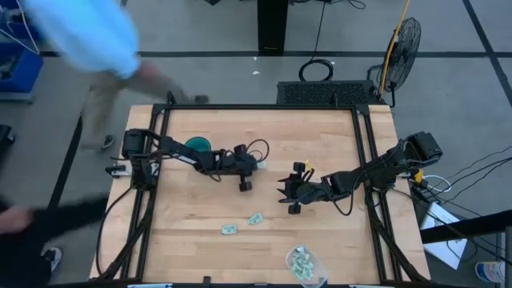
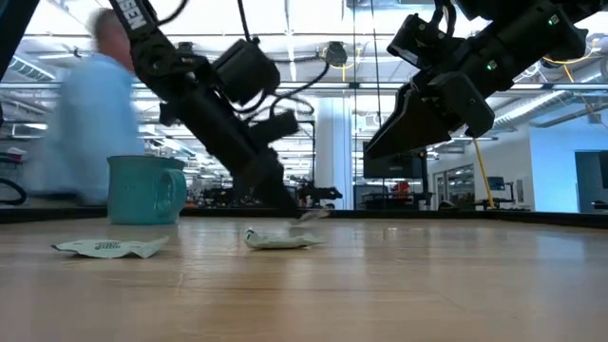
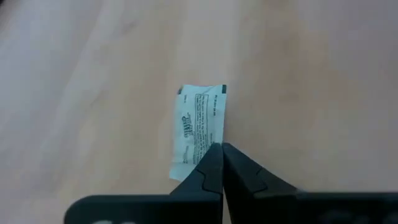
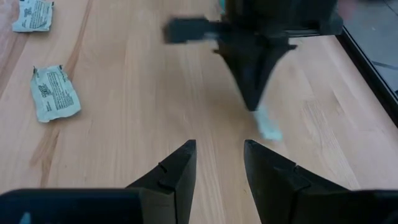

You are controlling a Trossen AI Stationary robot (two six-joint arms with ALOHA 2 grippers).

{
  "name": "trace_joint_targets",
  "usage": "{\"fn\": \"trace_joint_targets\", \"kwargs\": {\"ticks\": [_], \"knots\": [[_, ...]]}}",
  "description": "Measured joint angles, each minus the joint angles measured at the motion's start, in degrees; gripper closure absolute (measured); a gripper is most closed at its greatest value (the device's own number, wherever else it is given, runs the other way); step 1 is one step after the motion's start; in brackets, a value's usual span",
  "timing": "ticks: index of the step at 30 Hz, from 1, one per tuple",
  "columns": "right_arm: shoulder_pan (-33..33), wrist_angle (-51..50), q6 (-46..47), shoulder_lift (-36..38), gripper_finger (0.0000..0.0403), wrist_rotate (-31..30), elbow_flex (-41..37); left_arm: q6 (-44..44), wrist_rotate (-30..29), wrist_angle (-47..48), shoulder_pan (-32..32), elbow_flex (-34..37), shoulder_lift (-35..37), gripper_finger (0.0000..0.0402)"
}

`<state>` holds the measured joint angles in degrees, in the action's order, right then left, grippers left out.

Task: Pick and place Stevia / Truvia into bins
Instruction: Put the green stevia packet into the transparent container

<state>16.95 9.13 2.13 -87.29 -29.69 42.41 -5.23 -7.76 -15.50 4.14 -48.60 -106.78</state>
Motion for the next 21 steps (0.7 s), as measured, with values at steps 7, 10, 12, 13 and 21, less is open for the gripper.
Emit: {"fn": "trace_joint_targets", "kwargs": {"ticks": [7, 10, 12, 13, 21], "knots": [[0.2, -0.4, -3.0, 0.0, 0.0273, -0.2, 0.0, 1.6, 6.5, -1.4, -4.8, 0.0, 4.3, 0.0399], [0.9, -2.1, -4.4, 0.9, 0.0273, -1.5, 0.0, 3.0, 8.8, -1.8, -7.3, 0.0, 6.5, 0.0400], [1.3, -3.6, -4.3, 2.1, 0.0273, -3.0, 0.1, 4.1, 11.1, -2.5, -9.1, 0.0, 7.8, 0.0400], [1.6, -5.3, -3.7, 3.0, 0.0273, -3.9, 0.1, 4.4, 12.2, -2.6, -10.0, 0.0, 8.5, 0.0400], [2.3, -0.8, -1.4, 5.5, 0.0273, 1.7, -0.8, 2.1, -2.6, -1.7, -14.3, 0.0, 10.8, 0.0386]]}}
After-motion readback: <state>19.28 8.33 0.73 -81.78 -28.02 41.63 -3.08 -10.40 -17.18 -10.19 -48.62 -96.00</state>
